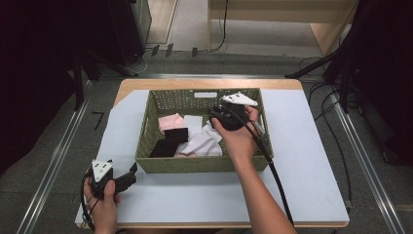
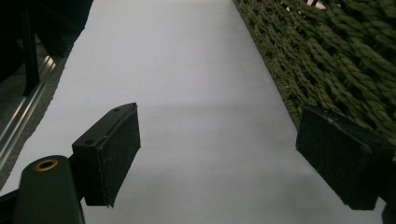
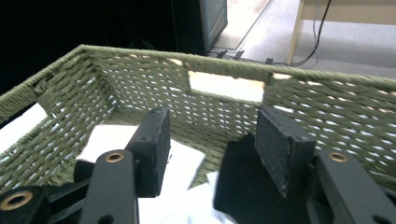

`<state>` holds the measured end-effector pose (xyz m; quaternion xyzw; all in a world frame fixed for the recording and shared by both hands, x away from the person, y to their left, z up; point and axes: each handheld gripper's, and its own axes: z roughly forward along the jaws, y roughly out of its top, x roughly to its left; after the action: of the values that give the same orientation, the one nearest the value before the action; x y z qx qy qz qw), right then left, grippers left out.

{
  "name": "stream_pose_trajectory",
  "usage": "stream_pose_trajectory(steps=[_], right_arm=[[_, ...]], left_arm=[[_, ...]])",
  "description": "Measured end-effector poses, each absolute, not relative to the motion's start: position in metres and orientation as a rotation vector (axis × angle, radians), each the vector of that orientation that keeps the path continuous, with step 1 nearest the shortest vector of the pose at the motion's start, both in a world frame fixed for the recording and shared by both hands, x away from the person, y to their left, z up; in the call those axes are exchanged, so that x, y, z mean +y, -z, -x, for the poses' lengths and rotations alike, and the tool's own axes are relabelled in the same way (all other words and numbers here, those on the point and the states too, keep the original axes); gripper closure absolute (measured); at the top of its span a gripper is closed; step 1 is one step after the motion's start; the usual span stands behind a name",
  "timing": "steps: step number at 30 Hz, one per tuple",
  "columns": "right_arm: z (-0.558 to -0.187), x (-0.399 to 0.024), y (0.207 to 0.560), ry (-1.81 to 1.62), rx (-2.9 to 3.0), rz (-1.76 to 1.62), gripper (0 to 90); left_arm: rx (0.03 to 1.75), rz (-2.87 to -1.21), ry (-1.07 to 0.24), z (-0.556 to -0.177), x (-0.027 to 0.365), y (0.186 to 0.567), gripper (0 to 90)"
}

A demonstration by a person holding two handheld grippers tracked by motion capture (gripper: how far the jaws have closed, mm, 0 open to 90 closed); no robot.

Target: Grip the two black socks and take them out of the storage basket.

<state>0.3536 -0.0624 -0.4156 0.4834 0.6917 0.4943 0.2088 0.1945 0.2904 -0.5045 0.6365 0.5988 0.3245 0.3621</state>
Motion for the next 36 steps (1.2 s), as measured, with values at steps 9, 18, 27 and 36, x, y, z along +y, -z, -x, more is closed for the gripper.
stream_pose_trajectory(steps=[9,18,27,36], right_arm=[[-0.355,-0.047,0.424,-1.346,1.981,-1.331,49.6],[-0.355,-0.032,0.423,-1.357,2.03,-1.337,52.3],[-0.353,-0.001,0.427,-1.344,2.169,-1.347,57.0],[-0.357,0.029,0.435,-1.239,2.337,-1.343,58.3]], left_arm=[[1.542,-1.635,-0.812,-0.196,0.292,0.505,15.0],[1.559,-1.637,-0.8,-0.197,0.293,0.505,14.9],[1.559,-1.648,-0.798,-0.198,0.292,0.505,14.9],[1.556,-1.65,-0.796,-0.198,0.292,0.505,14.9]])
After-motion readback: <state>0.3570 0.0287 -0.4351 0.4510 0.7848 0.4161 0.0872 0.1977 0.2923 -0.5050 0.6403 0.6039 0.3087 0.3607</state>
